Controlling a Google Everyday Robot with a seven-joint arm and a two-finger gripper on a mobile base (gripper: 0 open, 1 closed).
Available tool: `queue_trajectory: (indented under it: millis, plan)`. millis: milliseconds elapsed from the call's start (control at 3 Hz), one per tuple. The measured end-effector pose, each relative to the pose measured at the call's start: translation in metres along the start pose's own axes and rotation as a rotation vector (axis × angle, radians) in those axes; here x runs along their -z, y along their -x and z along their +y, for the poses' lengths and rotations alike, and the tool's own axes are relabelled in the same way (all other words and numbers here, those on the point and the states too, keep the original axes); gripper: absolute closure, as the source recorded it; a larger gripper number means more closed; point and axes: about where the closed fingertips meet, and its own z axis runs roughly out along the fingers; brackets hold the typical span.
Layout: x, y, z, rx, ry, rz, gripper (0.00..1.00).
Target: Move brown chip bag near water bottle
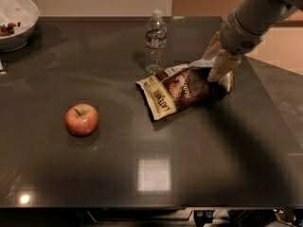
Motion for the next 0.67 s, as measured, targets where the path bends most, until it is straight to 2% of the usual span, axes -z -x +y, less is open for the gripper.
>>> queue_trajectory:
  millis: [333, 667]
  plan:
    - [-0.0017, 0.0006, 0.0000, 0.001, 0.002, -0.001, 0.00]
    - [-0.0018, 0.0006, 0.0000, 0.001, 0.002, -0.001, 0.00]
